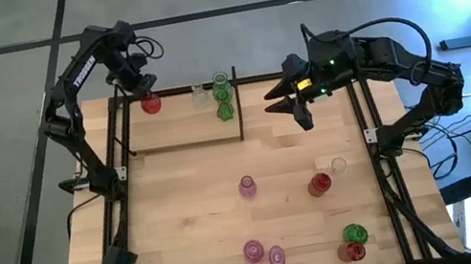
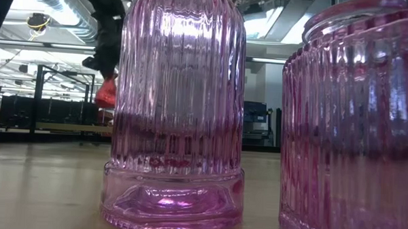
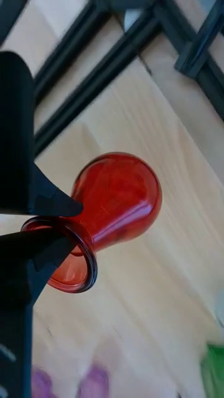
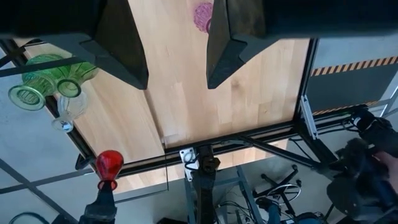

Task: Sort vases onto shelf
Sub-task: Put the bottom left red vase on the shelf

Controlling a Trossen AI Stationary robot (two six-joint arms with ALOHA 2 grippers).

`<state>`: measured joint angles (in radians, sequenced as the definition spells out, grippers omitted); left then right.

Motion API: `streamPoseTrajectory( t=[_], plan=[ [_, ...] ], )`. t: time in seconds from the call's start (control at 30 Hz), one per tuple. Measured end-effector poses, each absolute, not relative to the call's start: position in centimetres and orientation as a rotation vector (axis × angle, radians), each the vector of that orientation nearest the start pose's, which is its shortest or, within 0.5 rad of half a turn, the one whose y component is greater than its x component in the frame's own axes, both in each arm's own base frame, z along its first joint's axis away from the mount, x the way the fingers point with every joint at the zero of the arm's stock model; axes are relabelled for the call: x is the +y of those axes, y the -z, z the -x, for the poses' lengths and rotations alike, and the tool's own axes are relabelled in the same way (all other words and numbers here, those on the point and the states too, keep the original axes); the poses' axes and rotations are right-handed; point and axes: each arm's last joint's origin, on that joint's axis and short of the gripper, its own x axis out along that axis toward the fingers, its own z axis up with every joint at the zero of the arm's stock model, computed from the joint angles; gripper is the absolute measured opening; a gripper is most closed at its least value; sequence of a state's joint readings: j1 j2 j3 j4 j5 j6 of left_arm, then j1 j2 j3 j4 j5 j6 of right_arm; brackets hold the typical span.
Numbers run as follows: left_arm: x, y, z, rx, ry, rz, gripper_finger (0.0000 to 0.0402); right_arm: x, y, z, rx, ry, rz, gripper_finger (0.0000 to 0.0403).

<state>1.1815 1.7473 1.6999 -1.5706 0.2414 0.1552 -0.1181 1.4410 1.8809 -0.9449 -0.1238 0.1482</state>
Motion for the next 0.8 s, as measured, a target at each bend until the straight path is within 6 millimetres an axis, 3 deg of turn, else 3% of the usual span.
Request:
streamPoseTrajectory(
  t=[0.27,0.53,0.8],
  plan=[
    [28.2,-30.5,-12.2,1.412,-0.526,0.806,0.0012,-2.8,-47.7,-26.5,0.501,0.032,-0.206,0.0156],
    [29.2,-29.7,-11.7,1.450,-0.555,0.660,0.0012,-2.8,-47.7,-26.5,0.500,0.035,-0.219,0.0156],
    [28.7,-28.0,-11.8,1.449,-0.488,0.703,0.0012,-2.8,-47.7,-26.5,0.500,0.040,-0.243,0.0156]
  ],
)
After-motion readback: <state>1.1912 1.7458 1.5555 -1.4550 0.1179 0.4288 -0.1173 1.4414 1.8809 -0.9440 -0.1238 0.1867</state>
